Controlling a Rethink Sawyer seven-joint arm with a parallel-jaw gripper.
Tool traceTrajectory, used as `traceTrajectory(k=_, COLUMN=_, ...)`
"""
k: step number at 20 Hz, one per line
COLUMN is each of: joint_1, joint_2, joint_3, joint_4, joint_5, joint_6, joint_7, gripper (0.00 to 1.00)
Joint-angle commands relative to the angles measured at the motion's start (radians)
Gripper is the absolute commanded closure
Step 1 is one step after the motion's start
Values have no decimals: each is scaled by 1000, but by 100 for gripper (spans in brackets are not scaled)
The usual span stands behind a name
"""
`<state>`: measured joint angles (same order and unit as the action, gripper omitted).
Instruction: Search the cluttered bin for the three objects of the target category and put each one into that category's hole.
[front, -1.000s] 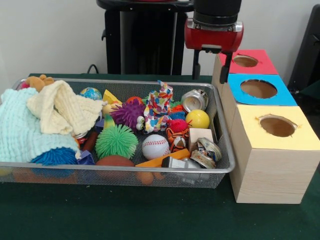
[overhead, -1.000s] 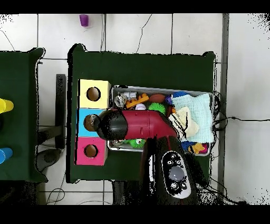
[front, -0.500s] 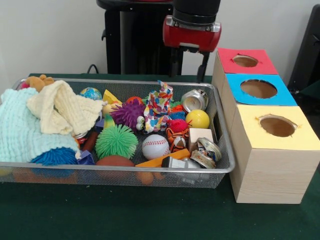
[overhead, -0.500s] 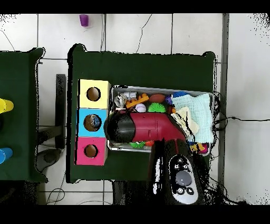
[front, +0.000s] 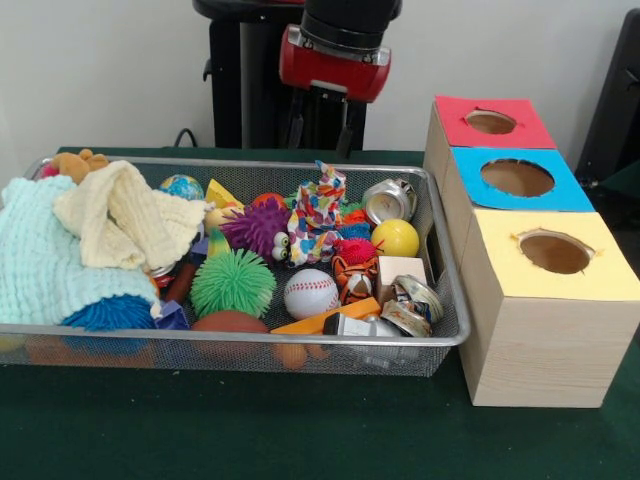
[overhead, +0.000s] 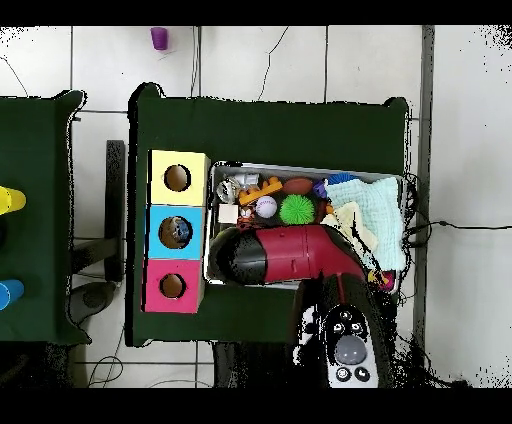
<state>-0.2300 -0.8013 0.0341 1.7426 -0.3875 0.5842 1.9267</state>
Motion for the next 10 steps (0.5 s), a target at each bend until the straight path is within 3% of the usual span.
traceTrajectory(k=1, joint_1=-39, joint_2=69, joint_3=40, joint_4=24, joint_5=-80, joint_6=-49, joint_7=-37, gripper=0)
traceTrajectory(k=10, joint_1=-14, joint_2=188, joint_3=37, joint_4=-109, joint_5=-127, joint_6=-80, joint_7=4, gripper=0)
